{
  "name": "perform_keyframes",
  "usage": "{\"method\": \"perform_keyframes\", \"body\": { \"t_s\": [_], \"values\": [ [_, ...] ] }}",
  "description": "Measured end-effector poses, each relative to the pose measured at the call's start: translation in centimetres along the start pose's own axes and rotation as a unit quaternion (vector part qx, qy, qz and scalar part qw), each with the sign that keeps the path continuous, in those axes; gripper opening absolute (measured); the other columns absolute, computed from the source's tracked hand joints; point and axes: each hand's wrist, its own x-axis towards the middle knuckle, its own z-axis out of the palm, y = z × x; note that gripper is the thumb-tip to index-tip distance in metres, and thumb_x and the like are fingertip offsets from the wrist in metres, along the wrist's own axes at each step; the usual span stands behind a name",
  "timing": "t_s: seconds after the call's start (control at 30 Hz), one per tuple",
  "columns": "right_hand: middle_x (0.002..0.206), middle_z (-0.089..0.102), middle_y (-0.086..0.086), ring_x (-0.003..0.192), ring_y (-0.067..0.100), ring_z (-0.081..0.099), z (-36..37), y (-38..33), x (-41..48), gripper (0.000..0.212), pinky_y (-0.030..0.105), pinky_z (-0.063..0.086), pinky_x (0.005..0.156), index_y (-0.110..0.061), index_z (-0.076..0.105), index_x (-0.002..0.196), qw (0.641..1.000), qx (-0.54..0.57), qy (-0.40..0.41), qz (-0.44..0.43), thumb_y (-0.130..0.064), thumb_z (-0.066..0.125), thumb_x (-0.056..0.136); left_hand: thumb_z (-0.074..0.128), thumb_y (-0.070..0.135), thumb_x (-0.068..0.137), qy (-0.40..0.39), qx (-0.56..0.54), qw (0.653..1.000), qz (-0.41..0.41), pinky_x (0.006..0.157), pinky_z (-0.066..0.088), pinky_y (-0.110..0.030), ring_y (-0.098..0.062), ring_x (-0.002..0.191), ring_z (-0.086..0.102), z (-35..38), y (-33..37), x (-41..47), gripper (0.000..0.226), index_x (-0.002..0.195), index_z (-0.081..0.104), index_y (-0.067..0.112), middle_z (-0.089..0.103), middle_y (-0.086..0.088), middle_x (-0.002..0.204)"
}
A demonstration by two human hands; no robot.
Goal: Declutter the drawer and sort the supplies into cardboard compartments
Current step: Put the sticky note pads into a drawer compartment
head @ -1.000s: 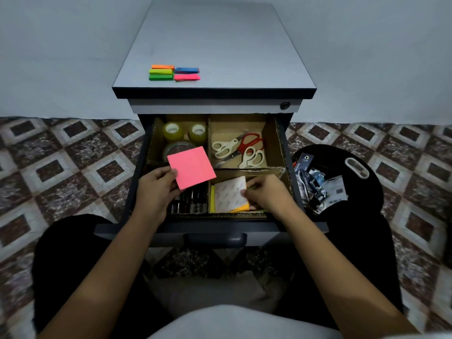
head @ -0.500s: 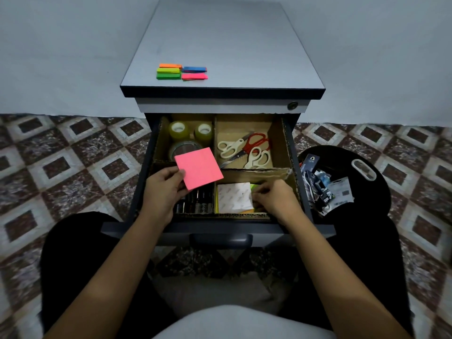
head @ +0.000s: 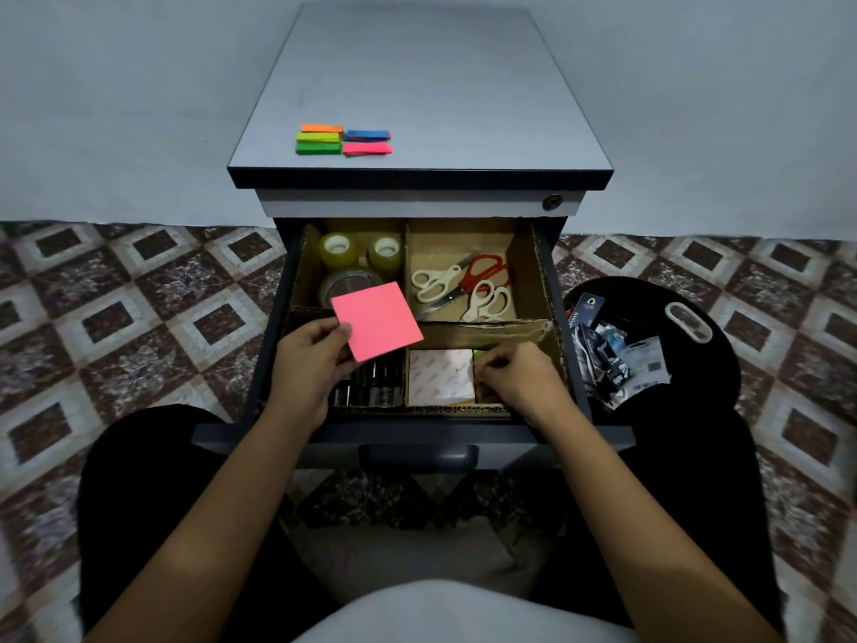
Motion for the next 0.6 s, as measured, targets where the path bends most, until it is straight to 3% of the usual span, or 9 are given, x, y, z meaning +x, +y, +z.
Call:
{"method": "perform_keyframes", "body": {
  "t_s": [0.1,0.2,0.3,0.37,0.47,0.6],
  "values": [
    [0.079,0.065,-0.001,0.065,0.012,0.058,-0.2,-0.2,-0.3,0.018,0.021,0.045,0.058,-0.022,0.066,0.074,0.999,0.000,0.038,-0.025,-0.013,0.058,0.088,0.049,0.006,0.095,-0.008,0.008,1.000,0.010,0.068,0.052,-0.025,-0.012,0.082,0.062,0.0,0.1,-0.3,0.012,0.105,0.056,0.006,0.063,-0.002,0.090],
    [0.083,0.064,-0.004,0.071,0.011,0.056,-0.5,-0.4,-0.7,0.014,0.017,0.041,0.062,-0.022,0.068,0.085,0.994,0.027,0.081,-0.072,-0.013,0.057,0.089,0.050,0.007,0.095,-0.025,0.030,0.999,0.033,0.063,0.056,-0.021,-0.012,0.081,0.063,-0.2,0.2,-0.5,0.013,0.105,0.057,0.005,0.064,-0.002,0.090],
    [0.093,0.062,-0.006,0.082,0.006,0.053,-1.4,-0.6,-1.5,0.017,-0.001,0.035,0.061,-0.014,0.070,0.102,0.981,-0.010,0.125,-0.151,-0.014,0.057,0.091,0.052,0.007,0.094,-0.035,0.046,0.997,0.053,0.062,0.057,-0.019,-0.013,0.081,0.063,-0.1,0.4,-0.8,0.009,0.099,0.060,0.008,0.065,-0.001,0.087],
    [0.099,0.063,-0.001,0.088,0.007,0.052,-2.4,-0.4,-1.7,0.020,0.005,0.034,0.069,-0.011,0.069,0.106,0.966,-0.053,0.161,-0.198,-0.014,0.057,0.091,0.053,0.007,0.093,-0.048,0.047,0.996,0.058,0.065,0.058,-0.021,-0.014,0.082,0.064,0.5,0.8,-1.2,0.010,0.091,0.060,0.013,0.065,-0.002,0.086],
    [0.110,0.063,0.009,0.102,0.022,0.056,-3.9,0.4,-0.9,0.023,0.024,0.039,0.087,-0.007,0.067,0.110,0.946,-0.111,0.206,-0.224,-0.012,0.055,0.091,0.053,0.006,0.093,-0.095,0.062,0.992,0.058,0.064,0.059,-0.023,-0.015,0.082,0.063,1.7,1.2,-1.9,0.012,0.088,0.061,0.014,0.064,-0.004,0.087],
    [0.132,0.053,0.015,0.125,0.028,0.046,-5.3,1.4,0.6,0.039,0.029,0.033,0.104,-0.004,0.053,0.130,0.958,-0.123,0.193,-0.175,-0.011,0.054,0.091,0.053,0.006,0.093,-0.175,0.140,0.974,0.029,0.061,0.058,-0.021,-0.015,0.082,0.064,3.7,1.2,-2.5,0.011,0.088,0.062,0.013,0.064,-0.006,0.089]
  ]
}}
